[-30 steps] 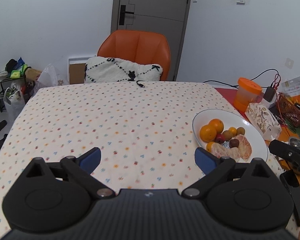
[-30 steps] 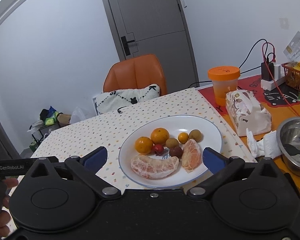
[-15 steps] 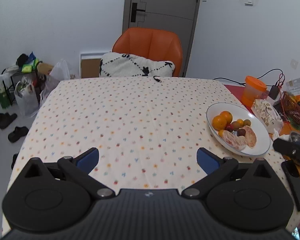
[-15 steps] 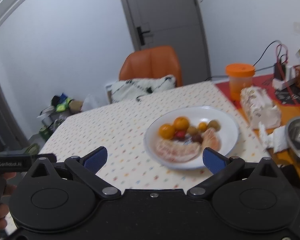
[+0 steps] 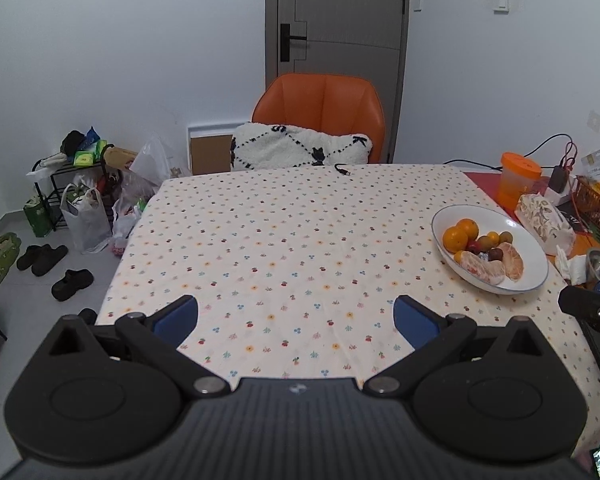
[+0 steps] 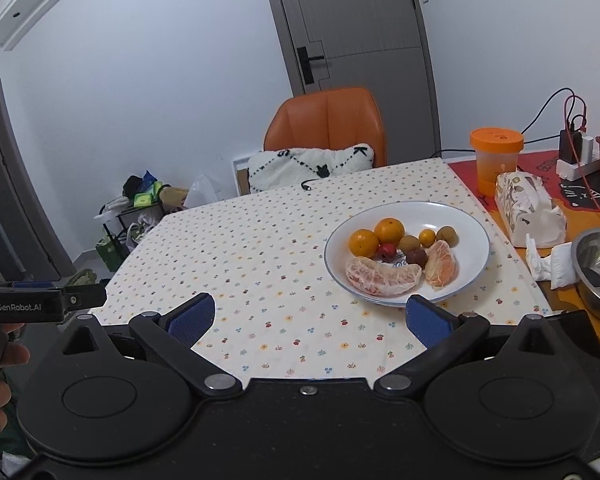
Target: Organize fruits
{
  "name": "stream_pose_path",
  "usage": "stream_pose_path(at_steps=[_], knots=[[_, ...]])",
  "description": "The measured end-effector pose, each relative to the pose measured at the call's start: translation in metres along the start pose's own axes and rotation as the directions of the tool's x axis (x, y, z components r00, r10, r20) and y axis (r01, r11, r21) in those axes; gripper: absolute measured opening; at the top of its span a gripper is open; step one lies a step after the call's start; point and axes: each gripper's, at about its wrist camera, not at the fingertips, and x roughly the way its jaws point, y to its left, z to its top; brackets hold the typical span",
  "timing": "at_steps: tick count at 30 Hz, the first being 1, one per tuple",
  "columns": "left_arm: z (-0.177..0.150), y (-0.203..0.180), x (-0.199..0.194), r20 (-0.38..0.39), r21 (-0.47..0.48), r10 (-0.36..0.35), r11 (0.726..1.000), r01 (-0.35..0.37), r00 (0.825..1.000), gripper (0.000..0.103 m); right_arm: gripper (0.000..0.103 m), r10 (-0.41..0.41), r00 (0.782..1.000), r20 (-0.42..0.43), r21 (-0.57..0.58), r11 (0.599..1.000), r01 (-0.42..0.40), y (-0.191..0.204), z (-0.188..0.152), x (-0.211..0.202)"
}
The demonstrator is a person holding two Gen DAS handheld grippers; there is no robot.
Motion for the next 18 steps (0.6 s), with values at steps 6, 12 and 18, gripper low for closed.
stream_pose_path(at_steps=[6, 12, 18], knots=[[-0.007, 0.003, -0.018, 0.018, -0.006, -0.007, 1.000, 0.007, 1.000, 0.103, 0.103, 0.006, 1.000, 0.012, -0.026, 1.000, -0.006, 0.006, -0.002, -0.012], [-0.011, 0.007, -0.029, 0.038, -0.016, -0.021, 1.000, 0.022, 0.999, 0.103, 0.103, 0.007, 1.000, 0.012, -0.026, 1.000, -0.007, 0.007, -0.004, -0.022], [-0.017, 0.016, -0.040, 0.058, -0.036, -0.030, 0.999, 0.033, 0.998, 0.103, 0.103, 0.007, 1.000, 0.015, -0.042, 0.999, -0.006, 0.010, -0.009, -0.032]])
